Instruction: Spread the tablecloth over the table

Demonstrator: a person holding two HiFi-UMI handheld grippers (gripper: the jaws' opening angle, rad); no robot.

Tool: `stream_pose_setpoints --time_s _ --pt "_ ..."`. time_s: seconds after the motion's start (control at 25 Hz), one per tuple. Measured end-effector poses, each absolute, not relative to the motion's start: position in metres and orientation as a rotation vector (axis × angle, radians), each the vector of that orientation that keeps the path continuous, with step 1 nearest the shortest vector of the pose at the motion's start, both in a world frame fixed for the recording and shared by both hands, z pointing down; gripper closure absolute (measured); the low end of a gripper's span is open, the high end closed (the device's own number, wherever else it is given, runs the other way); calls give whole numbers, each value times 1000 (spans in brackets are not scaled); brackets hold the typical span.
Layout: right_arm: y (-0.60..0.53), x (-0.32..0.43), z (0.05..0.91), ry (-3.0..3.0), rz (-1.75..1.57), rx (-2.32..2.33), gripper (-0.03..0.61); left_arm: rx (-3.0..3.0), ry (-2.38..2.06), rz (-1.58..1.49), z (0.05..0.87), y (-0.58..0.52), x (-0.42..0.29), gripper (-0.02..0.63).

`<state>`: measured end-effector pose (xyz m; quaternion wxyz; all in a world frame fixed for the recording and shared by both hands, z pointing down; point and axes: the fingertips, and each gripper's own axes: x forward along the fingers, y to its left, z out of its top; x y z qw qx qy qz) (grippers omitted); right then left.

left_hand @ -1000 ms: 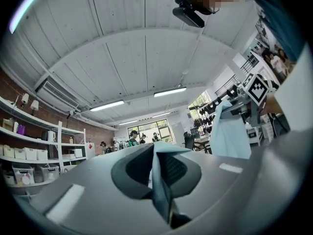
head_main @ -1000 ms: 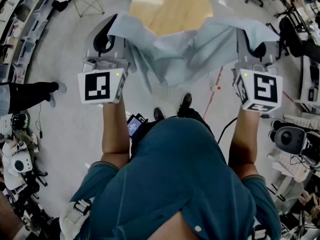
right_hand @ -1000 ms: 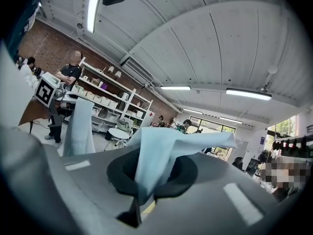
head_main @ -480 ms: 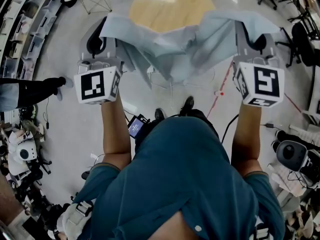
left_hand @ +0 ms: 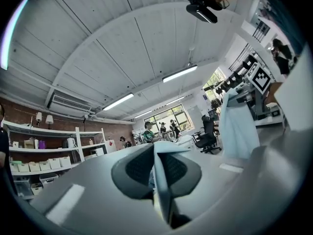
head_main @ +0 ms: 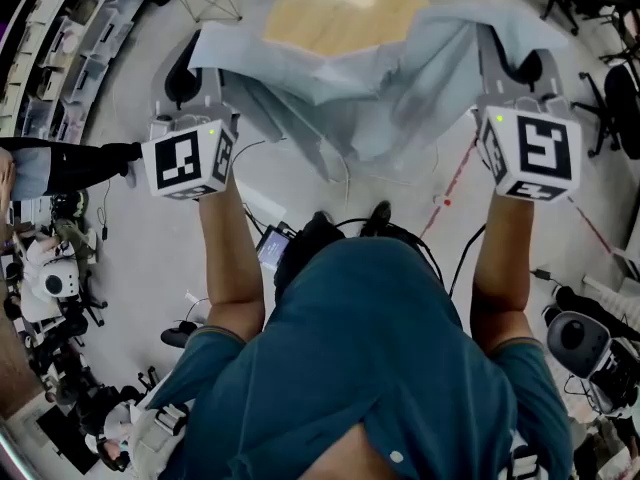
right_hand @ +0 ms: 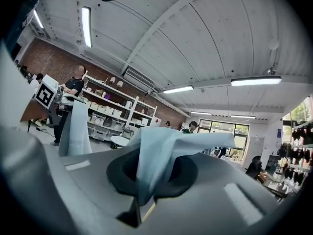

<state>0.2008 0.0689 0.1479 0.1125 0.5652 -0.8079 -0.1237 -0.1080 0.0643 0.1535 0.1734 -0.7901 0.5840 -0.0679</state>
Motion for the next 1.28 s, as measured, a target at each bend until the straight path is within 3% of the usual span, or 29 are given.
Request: stream_pose_setpoints --time_s 0.68,1.28 --pt "-5 186 149 -2211 -355 1774 563 -2343 1580 -127 169 -36 -139 609" --pt "-74 153 142 -1993 -343 1899 563 -2419 1509 -42 168 -138 -211 609"
